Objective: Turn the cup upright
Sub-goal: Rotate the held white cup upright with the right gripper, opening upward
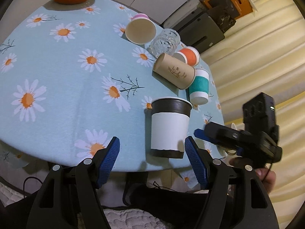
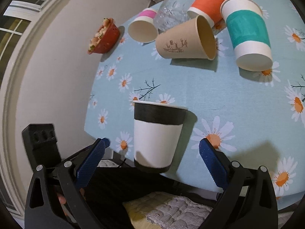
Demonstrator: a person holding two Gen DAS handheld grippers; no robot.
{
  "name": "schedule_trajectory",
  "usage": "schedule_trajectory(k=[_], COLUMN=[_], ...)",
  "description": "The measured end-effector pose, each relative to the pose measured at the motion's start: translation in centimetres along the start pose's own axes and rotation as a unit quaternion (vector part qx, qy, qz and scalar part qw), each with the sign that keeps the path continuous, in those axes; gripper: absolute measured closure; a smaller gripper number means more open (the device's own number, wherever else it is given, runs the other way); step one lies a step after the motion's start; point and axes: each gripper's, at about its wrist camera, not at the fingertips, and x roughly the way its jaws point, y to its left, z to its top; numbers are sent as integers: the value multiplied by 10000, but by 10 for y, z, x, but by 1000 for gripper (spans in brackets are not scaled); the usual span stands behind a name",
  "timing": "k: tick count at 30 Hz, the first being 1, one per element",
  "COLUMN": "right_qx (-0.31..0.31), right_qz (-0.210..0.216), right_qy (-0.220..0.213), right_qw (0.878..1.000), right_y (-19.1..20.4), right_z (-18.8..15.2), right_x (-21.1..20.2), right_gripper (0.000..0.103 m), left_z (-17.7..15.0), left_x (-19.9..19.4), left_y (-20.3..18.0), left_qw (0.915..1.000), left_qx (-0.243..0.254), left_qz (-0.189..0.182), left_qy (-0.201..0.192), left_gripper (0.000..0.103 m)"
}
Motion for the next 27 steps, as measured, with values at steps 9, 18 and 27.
schedule_trajectory(k=[9, 18, 27], right_qx=[-2, 111, 125], right_qz=[-431, -686, -734], right_qy=[265, 446, 490], right_qw=[9987, 9966, 9960], right_y=[1, -3, 0], right_z=[11, 16, 17], right_x=[24, 34, 41], right_gripper=[16, 31, 34], left_z=[-9, -13, -15], left_x=[-12, -10, -8], left_y=[19, 30, 38], left_qw=[9985, 9976, 9971], left_qx=[-306, -359, -396], left_qz=[-329, -428, -505], left_qy=[-310, -406, -410], left_gripper=[34, 34, 34])
